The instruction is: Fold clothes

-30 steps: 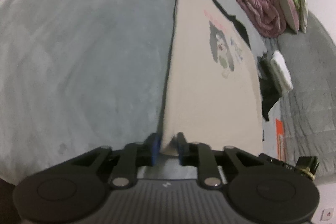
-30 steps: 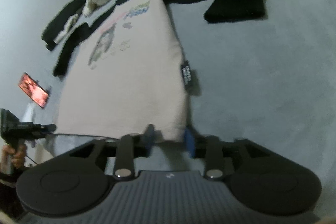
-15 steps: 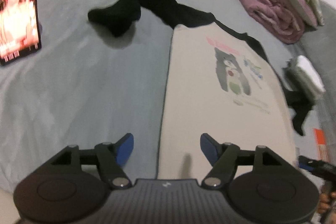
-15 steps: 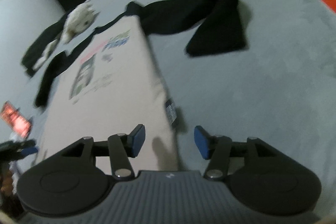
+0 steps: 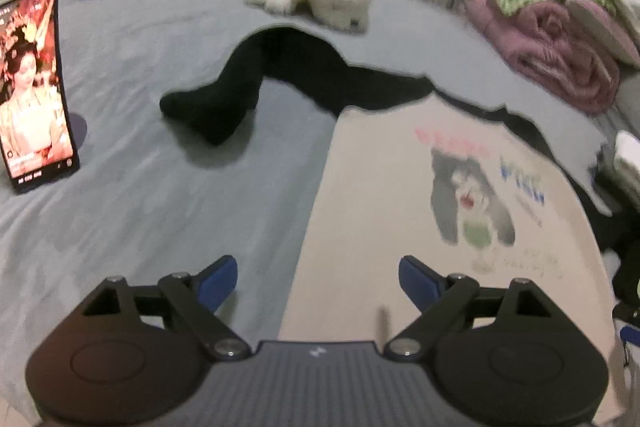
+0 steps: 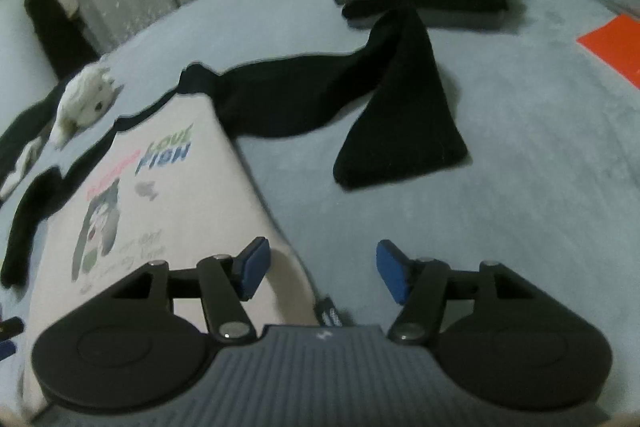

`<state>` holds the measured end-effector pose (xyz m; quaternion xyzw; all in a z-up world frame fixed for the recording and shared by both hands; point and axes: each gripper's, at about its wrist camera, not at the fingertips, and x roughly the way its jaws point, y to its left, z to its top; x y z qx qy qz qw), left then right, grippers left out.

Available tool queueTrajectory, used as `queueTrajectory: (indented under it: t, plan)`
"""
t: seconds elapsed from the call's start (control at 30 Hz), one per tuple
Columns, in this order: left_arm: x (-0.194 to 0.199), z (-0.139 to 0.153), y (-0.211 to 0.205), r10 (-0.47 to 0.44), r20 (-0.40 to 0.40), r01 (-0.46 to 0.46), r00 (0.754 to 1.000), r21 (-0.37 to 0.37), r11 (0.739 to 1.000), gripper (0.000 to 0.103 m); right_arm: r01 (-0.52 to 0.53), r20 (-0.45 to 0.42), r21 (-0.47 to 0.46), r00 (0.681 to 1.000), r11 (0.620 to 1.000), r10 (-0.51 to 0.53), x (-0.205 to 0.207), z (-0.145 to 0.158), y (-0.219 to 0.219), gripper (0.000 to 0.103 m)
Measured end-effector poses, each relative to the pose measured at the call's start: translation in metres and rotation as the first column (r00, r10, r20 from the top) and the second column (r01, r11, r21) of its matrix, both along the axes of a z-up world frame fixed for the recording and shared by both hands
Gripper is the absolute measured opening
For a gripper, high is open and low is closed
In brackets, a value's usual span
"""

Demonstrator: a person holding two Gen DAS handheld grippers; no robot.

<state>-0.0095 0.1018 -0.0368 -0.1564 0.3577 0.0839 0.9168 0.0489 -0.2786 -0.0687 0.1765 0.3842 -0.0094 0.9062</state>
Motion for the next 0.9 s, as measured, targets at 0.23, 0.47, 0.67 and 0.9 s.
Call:
queueTrajectory:
  t: [0.23, 0.47, 0.67, 0.9]
  plan:
    - [0.002, -0.002, -0.021, -0.029, 0.204, 0.020, 0.979, 0.044, 0.999, 0.095, 0.098, 0.136, -0.077, 0.987, 0.992, -0.087, 0.005, -0.014, -0.001, 0.066]
    - [0.025, -0.009, -0.042, -0.060, 0.289, 0.075, 0.955, -0.042, 0.996, 0.099, 0.126, 0.138, -0.085, 0.984, 0.988, -0.113, 0.022, -0.013, -0.006, 0.074]
    - [0.048, -0.032, -0.058, -0.073, 0.217, 0.083, 0.973, -0.036, 0.996, 0.099, 0.122, 0.130, -0.067, 0.985, 0.990, -0.113, 0.025, -0.009, -0.010, 0.074]
    - [0.052, -0.041, -0.065, -0.086, 0.168, 0.085, 0.982, 0.015, 0.996, 0.100, 0.187, 0.160, -0.058, 0.971, 0.981, -0.175, 0.063, 0.003, -0.028, 0.074]
